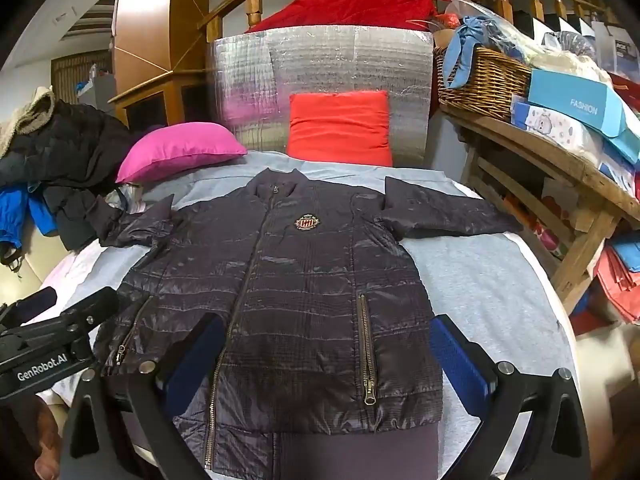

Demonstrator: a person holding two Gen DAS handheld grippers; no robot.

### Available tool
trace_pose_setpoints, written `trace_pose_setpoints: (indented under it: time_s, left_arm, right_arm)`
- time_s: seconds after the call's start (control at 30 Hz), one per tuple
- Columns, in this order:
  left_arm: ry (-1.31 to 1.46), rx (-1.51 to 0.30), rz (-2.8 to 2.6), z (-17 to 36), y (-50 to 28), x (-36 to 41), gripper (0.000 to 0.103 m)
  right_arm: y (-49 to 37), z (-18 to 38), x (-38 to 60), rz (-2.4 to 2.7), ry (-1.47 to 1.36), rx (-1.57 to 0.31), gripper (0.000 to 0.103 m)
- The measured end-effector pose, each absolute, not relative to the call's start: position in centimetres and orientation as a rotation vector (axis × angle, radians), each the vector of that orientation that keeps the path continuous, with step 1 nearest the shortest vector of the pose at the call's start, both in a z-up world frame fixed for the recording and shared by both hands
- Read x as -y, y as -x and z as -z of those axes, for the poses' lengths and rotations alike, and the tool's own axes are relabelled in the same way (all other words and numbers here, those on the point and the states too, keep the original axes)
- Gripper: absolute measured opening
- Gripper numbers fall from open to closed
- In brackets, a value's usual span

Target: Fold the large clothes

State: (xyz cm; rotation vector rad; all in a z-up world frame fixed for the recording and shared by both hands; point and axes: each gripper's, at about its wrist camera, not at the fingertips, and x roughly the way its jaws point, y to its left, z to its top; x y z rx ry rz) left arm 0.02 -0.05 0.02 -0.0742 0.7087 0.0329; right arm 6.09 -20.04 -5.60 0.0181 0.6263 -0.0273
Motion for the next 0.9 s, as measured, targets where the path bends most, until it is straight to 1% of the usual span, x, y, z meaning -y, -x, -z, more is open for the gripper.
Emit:
trace_pose_setpoints:
  time_s: [0.3,0.47,0.9]
  left_arm:
    - [0.056,-0.695,-0.034,-0.8,0.4,1.3,0.103]
    - [0.081,-0.698,-0.014,-0.4,0.6,0.2,0.103]
    - [0.069,-0.706,-0.015,0.1,0.8,0.4,0.103]
  right_arm:
    - [-6.0,5.2,20.1,0.024,-0.015,-0.625,0.103]
    - [-5.7,5.0,20.0,0.022,-0.016,-0.626,0.103]
    - [-5.7,5.0,20.4,0.022,-0.026,-0.629,0.103]
